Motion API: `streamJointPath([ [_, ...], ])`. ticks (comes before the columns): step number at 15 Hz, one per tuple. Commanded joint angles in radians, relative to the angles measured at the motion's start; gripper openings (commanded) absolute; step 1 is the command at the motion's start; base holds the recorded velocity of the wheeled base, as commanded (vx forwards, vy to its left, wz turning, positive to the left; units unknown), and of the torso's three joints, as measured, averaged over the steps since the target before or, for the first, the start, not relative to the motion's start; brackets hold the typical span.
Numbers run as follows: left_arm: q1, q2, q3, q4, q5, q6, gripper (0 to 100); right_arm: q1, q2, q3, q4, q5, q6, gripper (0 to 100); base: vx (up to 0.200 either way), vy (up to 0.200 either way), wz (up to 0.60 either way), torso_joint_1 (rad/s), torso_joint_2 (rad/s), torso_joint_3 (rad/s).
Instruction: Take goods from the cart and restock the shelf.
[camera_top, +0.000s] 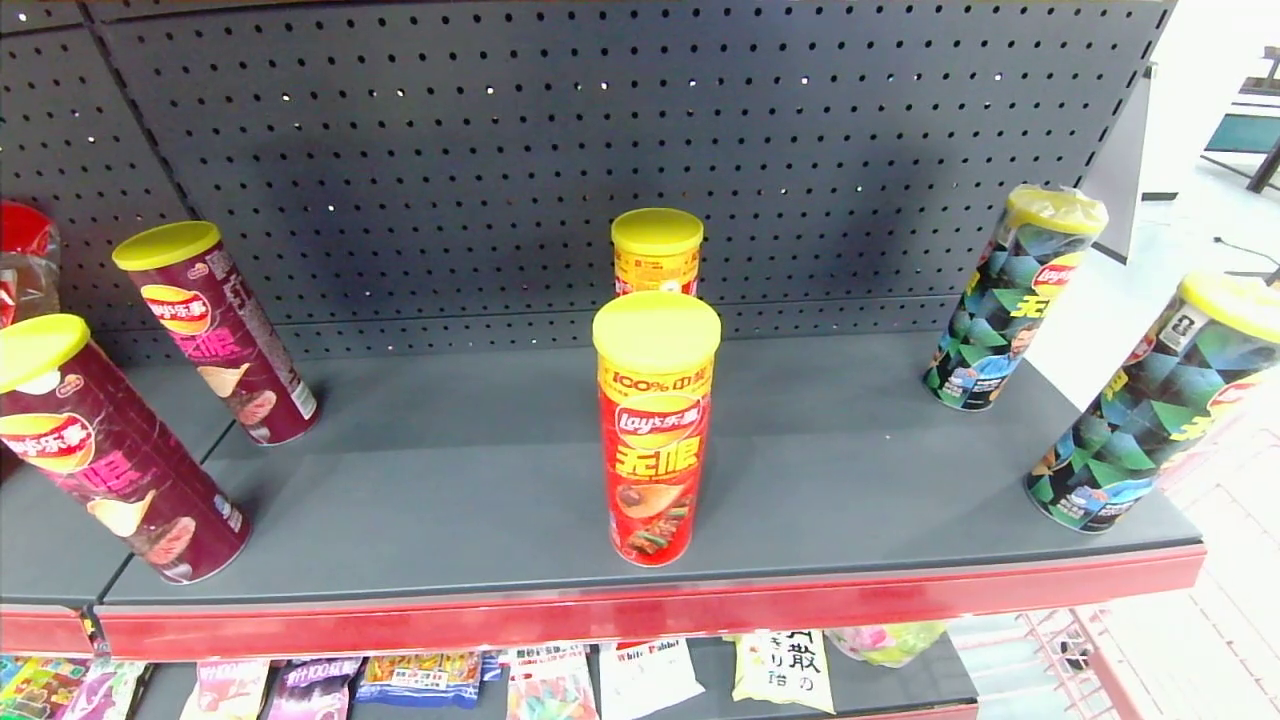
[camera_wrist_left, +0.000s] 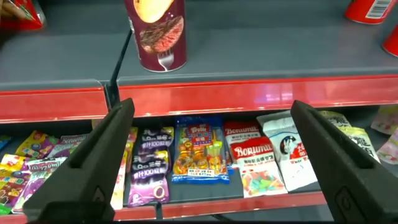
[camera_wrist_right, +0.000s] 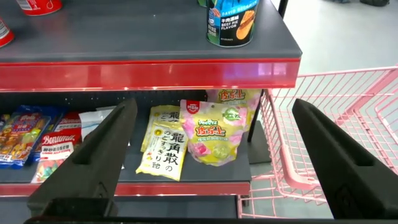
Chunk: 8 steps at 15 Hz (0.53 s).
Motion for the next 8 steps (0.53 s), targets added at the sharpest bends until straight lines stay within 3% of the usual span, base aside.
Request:
streamJointPath([
  [1,0.000,0.001,0.000,0.000,0.000,-0.001,100,0.000,0.000,0.000,0.000,0.001,0.000,100,0.000,0.000,0.00,0.000,0.00,0.000],
  [8,0.000,0.001,0.000,0.000,0.000,-0.001,100,0.000,0.000,-0.001,0.001,-0.024,0.003,100,0.000,0.000,0.00,0.000,0.00,0.000],
])
